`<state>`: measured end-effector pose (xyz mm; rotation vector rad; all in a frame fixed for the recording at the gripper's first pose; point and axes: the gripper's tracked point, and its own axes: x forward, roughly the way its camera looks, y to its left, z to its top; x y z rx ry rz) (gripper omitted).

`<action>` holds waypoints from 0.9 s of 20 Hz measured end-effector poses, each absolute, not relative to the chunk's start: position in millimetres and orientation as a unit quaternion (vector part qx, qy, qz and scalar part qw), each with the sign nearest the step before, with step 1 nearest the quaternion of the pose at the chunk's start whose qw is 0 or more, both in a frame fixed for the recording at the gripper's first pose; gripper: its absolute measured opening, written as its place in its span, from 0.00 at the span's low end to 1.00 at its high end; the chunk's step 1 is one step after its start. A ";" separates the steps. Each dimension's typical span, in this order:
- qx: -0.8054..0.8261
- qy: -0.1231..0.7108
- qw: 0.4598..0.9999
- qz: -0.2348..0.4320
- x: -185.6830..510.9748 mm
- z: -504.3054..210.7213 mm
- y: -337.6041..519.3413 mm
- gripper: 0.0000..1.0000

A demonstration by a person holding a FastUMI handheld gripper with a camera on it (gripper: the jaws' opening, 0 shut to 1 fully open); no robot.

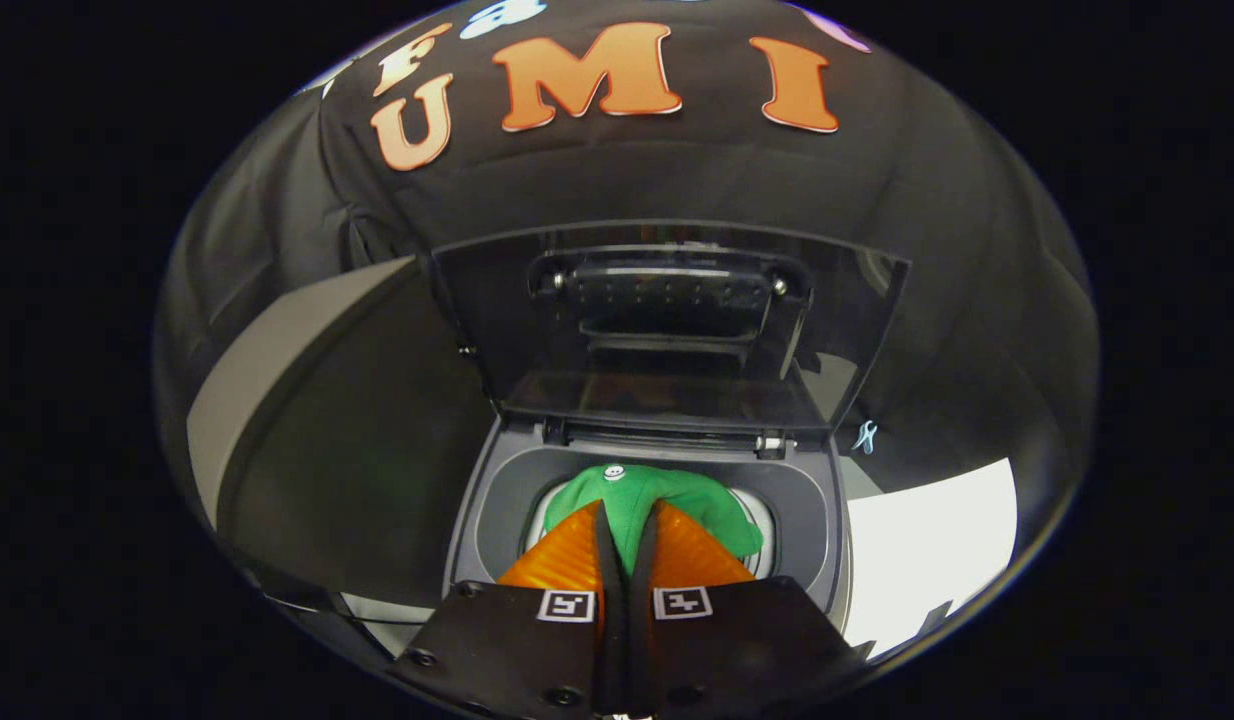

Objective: Put the clothes into the washing machine and then close the washing machine lid.

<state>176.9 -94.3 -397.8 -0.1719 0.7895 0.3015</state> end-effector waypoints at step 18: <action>-0.111 0.487 0.861 0.093 192.3 -585.0 -117.2 0.08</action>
